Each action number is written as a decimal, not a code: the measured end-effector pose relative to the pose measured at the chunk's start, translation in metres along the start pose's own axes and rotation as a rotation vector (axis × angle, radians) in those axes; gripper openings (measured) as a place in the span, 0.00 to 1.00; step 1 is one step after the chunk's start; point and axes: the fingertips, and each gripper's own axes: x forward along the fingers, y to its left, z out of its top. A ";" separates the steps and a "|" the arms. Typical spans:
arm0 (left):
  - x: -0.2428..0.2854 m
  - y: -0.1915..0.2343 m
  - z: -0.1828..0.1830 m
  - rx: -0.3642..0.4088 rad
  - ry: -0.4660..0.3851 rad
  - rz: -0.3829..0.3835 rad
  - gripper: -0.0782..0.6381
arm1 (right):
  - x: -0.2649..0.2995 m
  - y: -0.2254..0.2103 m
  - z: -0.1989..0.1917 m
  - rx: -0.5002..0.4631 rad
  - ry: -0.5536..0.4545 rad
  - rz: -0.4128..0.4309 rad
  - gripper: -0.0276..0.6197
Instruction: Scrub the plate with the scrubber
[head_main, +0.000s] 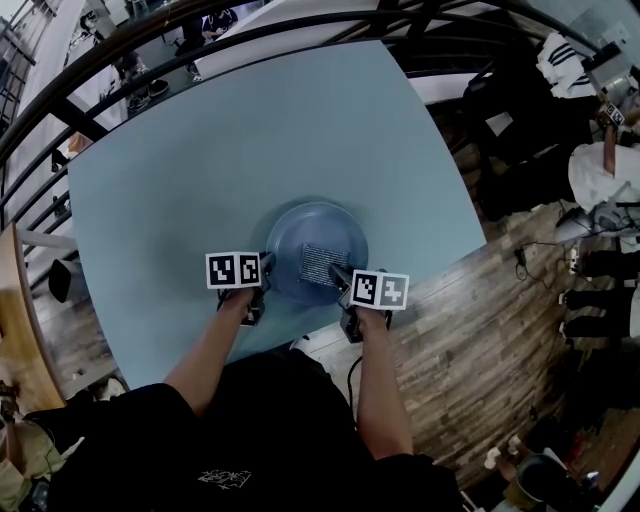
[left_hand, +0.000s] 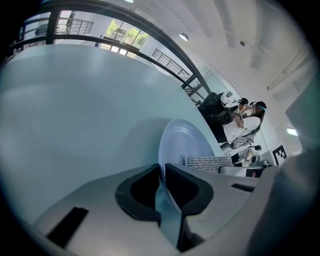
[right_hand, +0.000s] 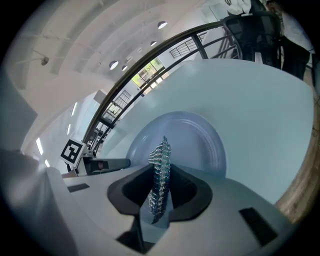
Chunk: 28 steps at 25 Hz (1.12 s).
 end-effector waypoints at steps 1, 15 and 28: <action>0.000 -0.001 0.000 0.003 -0.001 -0.004 0.17 | 0.002 0.002 0.002 0.001 -0.004 0.000 0.18; -0.005 -0.006 0.000 0.051 -0.017 -0.068 0.19 | 0.015 0.021 0.008 0.119 -0.102 0.062 0.18; -0.062 -0.020 0.005 0.090 -0.182 -0.008 0.21 | -0.068 0.021 0.012 0.138 -0.341 0.090 0.18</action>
